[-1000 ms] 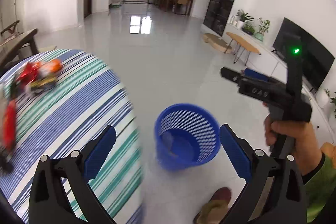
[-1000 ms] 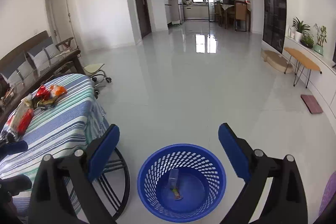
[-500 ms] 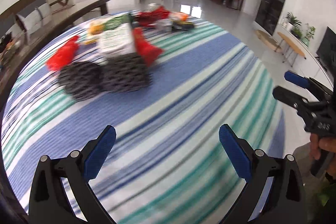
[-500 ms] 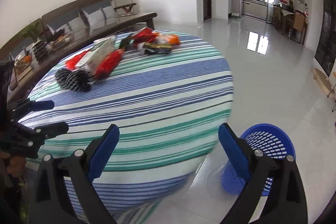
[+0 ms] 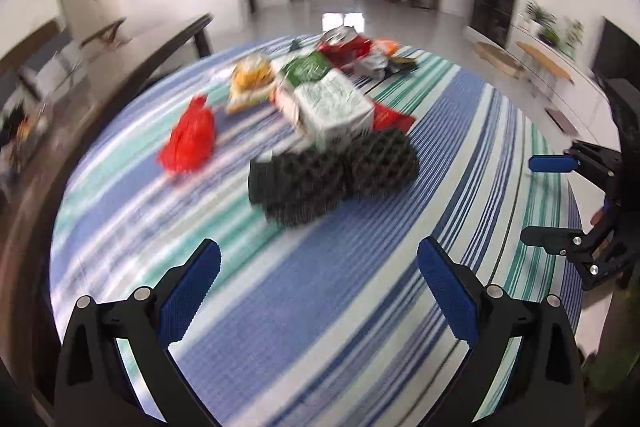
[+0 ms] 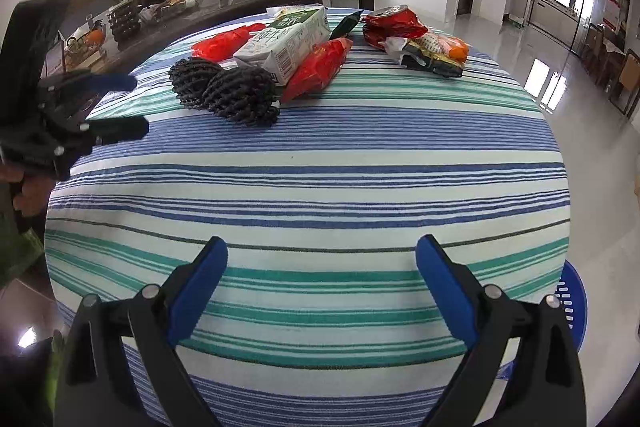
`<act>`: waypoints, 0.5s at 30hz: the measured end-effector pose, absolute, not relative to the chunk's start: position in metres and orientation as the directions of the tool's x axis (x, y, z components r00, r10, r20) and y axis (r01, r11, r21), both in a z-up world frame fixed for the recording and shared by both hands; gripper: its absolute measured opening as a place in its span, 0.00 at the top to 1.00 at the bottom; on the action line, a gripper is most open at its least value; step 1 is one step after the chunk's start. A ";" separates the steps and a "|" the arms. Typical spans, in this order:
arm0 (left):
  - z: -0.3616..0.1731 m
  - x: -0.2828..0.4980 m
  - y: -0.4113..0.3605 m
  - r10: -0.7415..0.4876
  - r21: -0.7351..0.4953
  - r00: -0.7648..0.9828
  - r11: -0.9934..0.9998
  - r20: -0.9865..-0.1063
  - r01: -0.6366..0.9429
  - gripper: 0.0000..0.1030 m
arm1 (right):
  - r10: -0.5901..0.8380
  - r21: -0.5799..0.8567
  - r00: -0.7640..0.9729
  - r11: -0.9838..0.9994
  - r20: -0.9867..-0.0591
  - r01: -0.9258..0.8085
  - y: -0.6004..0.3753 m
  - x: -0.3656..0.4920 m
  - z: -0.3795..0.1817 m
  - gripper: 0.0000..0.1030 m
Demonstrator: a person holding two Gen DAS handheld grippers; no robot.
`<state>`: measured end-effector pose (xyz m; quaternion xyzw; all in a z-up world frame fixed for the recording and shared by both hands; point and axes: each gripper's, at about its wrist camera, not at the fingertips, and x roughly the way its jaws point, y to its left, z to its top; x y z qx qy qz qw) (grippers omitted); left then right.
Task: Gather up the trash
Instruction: 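Grasp the black foam nets with left tool while right tool grasps the red snack stick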
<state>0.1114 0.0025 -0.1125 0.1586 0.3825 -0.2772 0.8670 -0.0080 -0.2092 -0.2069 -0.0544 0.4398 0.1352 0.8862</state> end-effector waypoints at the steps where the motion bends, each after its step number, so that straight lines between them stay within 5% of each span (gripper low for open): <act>1: -0.108 0.117 -0.001 -0.379 0.085 0.546 0.761 -0.747 0.644 0.05 | 0.187 0.019 0.576 0.959 -0.796 -0.284 -0.210 -0.008 -0.207 0.10; 9: -0.105 0.167 -0.030 -0.494 0.046 0.387 0.570 -0.779 0.821 0.05 | 0.166 0.018 0.588 0.968 -0.791 -0.249 -0.218 -0.017 -0.198 0.10; 15: -0.126 0.171 -0.047 -0.471 -0.002 0.230 0.441 -0.852 0.897 0.05 | 0.174 0.038 0.589 0.971 -0.789 -0.235 -0.228 -0.014 -0.189 0.10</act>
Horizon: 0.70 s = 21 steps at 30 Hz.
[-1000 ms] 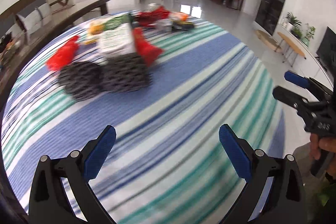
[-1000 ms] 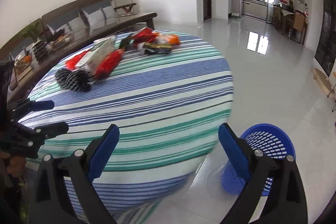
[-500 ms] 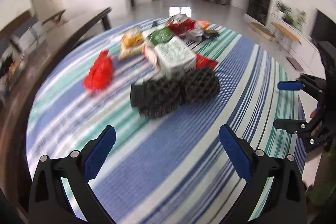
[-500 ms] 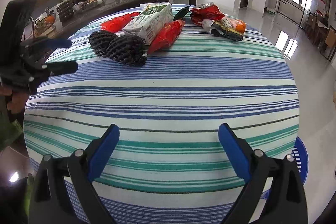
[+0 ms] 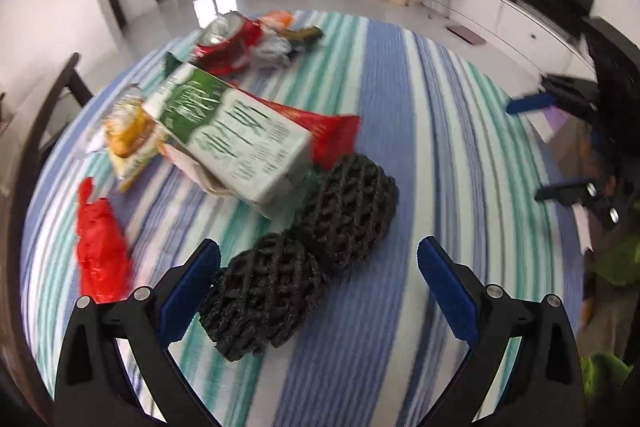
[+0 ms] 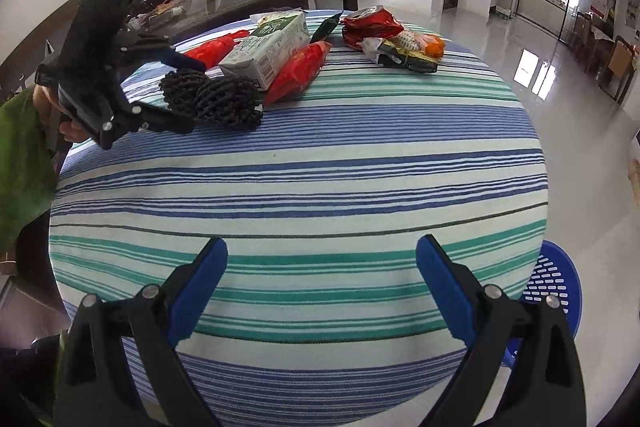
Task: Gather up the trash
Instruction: 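Grasp the black foam nets with left tool while right tool grasps the red snack stick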
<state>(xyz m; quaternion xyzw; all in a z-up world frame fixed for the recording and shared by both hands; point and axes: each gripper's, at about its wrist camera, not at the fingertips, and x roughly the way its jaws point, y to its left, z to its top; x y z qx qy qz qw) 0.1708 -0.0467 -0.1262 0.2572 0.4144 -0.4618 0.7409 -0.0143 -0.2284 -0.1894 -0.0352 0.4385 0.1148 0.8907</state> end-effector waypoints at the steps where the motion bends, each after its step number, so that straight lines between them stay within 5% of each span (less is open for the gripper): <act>1: -0.125 0.167 -0.046 -0.481 -0.019 0.206 0.421 -0.852 0.907 0.05 | 0.171 0.037 0.591 0.972 -0.789 -0.231 -0.230 -0.010 -0.187 0.10; 6: -0.124 0.152 -0.041 -0.490 -0.026 0.183 0.390 -0.852 0.920 0.20 | 0.233 0.109 0.565 0.963 -0.792 -0.245 -0.232 0.037 -0.179 0.14; 8: -0.128 0.148 -0.043 -0.469 0.025 0.222 0.390 -0.855 0.920 0.20 | 0.279 0.164 0.534 0.953 -0.798 -0.253 -0.229 0.060 -0.178 0.34; 9: -0.131 0.145 -0.045 -0.458 0.057 0.248 0.391 -0.854 0.918 0.20 | 0.303 0.194 0.519 0.947 -0.799 -0.255 -0.226 0.074 -0.178 0.36; 15: -0.139 0.145 -0.053 -0.460 0.102 0.308 0.420 -0.833 0.902 0.21 | 0.354 0.260 0.460 0.931 -0.815 -0.256 -0.207 0.130 -0.181 0.38; 18: -0.139 0.149 -0.049 -0.461 0.080 0.300 0.439 -0.835 0.895 0.48 | 0.358 0.280 0.432 0.931 -0.828 -0.236 -0.203 0.146 -0.189 0.43; 21: -0.137 0.153 -0.042 -0.467 0.037 0.285 0.472 -0.837 0.881 0.56 | 0.390 0.322 0.386 0.918 -0.836 -0.231 -0.200 0.157 -0.198 0.54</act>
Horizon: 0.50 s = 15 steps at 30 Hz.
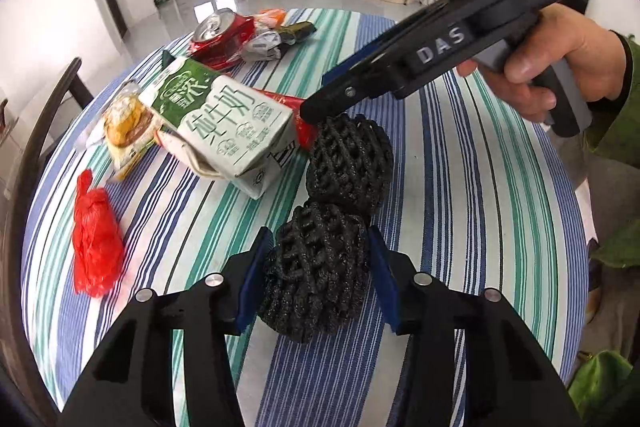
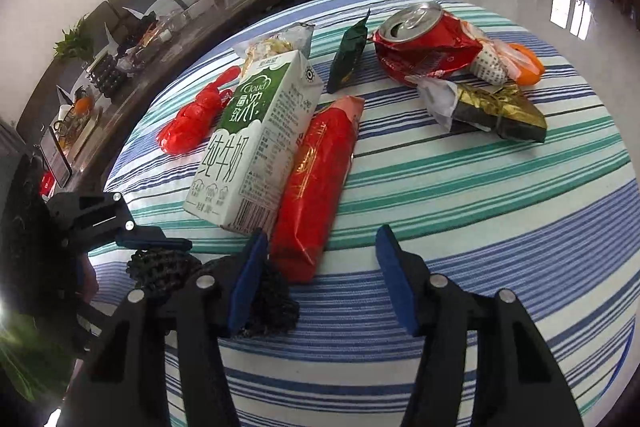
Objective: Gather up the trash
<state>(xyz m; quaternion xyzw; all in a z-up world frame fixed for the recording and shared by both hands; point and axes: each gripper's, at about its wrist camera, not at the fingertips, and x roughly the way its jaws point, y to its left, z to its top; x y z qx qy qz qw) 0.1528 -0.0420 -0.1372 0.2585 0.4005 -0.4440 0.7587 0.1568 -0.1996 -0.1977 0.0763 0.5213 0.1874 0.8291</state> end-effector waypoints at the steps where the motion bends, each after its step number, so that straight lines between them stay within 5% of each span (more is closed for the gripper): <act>1: -0.137 0.153 -0.040 -0.465 0.026 0.286 0.490 -0.838 0.871 0.57 | 0.402 0.336 0.374 0.913 -0.835 -0.232 -0.199 0.158 -0.200 0.59; 3: -0.136 0.149 -0.036 -0.457 0.017 0.310 0.541 -0.834 0.841 0.58 | 0.407 0.343 0.371 0.911 -0.835 -0.227 -0.200 0.159 -0.201 0.81; 15: -0.113 0.100 0.017 -0.299 -0.095 0.554 0.925 -0.777 0.367 0.58 | 0.334 0.206 0.431 0.926 -0.838 -0.316 -0.240 0.075 -0.181 0.82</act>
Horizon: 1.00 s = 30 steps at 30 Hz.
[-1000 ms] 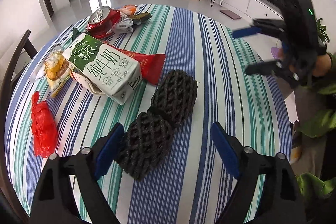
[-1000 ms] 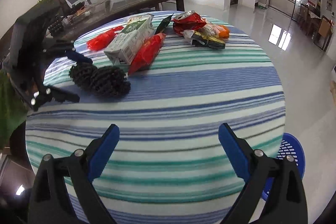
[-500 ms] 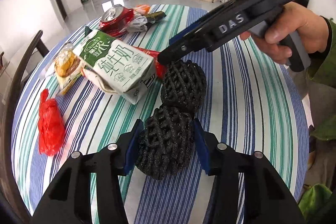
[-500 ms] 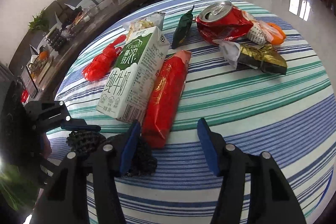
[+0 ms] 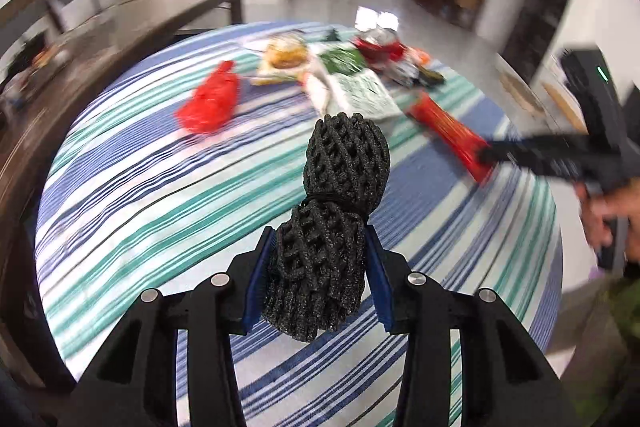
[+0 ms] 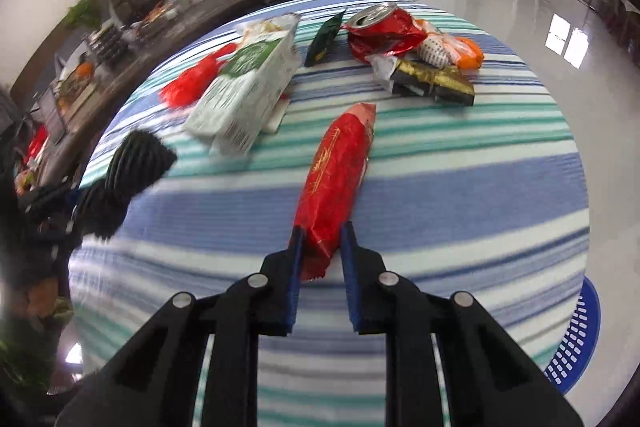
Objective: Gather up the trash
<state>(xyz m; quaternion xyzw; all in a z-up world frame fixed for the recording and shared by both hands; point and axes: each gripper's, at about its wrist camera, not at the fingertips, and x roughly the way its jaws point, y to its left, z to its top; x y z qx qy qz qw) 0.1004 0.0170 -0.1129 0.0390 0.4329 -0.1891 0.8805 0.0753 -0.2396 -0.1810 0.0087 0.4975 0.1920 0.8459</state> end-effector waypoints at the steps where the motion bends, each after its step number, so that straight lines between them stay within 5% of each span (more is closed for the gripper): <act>1: -0.113 0.098 0.018 -0.264 -0.071 0.586 0.941 -0.766 0.330 0.58 | 0.341 0.208 0.433 0.922 -0.834 -0.325 -0.240 0.069 -0.183 0.82; 4: -0.118 0.105 0.020 -0.240 -0.084 0.605 0.958 -0.759 0.275 0.56 | 0.323 0.185 0.462 0.929 -0.826 -0.319 -0.240 0.057 -0.192 0.73; 6: -0.121 0.110 0.017 -0.222 -0.073 0.614 0.963 -0.757 0.258 0.54 | 0.298 0.174 0.489 0.943 -0.820 -0.284 -0.242 0.051 -0.196 0.37; 8: -0.124 0.109 0.018 -0.202 -0.047 0.625 0.966 -0.754 0.256 0.46 | 0.288 0.166 0.507 0.948 -0.812 -0.272 -0.242 0.048 -0.197 0.30; 10: -0.126 0.106 0.022 -0.195 -0.033 0.631 0.965 -0.751 0.258 0.28 | 0.266 0.133 0.509 0.950 -0.819 -0.282 -0.232 0.048 -0.201 0.28; 13: -0.134 0.110 0.019 -0.189 -0.008 0.625 0.960 -0.757 0.281 0.17 | 0.233 0.083 0.513 0.951 -0.826 -0.298 -0.220 0.048 -0.207 0.22; 30: -0.155 0.144 0.011 -0.175 0.007 0.535 0.947 -0.827 0.320 0.04 | 0.135 -0.007 0.554 0.969 -0.822 -0.246 -0.209 0.071 -0.217 0.07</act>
